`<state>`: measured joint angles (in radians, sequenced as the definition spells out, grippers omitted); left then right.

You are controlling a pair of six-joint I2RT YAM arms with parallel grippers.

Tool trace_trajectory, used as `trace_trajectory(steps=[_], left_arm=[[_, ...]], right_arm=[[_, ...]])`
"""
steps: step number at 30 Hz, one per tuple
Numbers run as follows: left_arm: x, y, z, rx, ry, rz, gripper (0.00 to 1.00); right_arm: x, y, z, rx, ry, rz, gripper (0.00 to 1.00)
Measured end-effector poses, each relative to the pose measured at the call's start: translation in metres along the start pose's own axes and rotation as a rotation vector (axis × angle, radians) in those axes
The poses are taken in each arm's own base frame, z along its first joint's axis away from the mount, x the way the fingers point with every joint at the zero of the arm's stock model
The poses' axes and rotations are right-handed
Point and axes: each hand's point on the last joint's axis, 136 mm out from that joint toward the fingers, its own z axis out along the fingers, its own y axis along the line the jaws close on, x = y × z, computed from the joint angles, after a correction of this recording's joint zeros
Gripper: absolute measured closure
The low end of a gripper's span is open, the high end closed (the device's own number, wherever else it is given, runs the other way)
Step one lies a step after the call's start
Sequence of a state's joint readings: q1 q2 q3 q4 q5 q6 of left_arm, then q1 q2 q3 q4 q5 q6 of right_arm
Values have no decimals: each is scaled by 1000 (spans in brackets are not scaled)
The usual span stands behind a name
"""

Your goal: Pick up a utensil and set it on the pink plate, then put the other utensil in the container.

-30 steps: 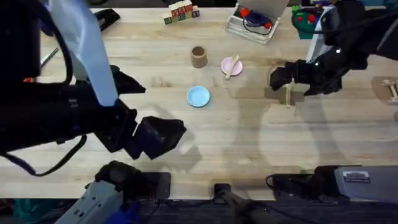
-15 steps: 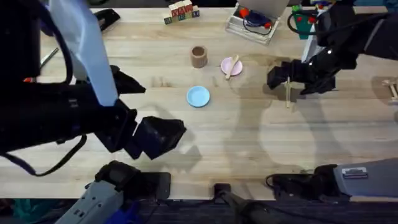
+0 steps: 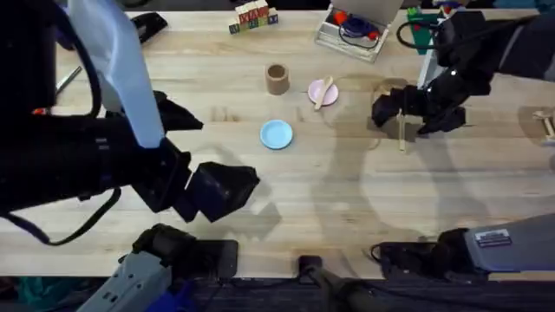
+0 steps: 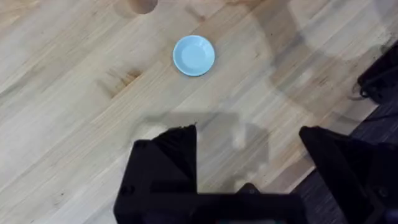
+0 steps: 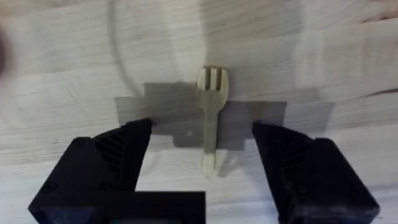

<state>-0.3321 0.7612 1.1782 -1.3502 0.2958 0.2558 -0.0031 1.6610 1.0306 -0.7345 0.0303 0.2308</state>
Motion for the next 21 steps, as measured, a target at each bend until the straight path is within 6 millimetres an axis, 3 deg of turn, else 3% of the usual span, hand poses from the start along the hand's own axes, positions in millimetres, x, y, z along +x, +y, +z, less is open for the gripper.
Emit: trace_trajectory(steps=[2,3,7,13,21], left_arm=[[0,0,0,0,0,0,5],[0,0,0,0,0,0,6],[0,0,0,0,0,0,5],[0,0,0,0,0,0,5],[0,0,0,0,0,0,5]], right_arm=[[0,-1,0,4,0,1,50],[0,-2,0,13,0,1,122],[-1,-5,1,22,-4,7,509],[-4,-4,0,12,-13,8,952],[-5,-3,0,12,-16,8,971]])
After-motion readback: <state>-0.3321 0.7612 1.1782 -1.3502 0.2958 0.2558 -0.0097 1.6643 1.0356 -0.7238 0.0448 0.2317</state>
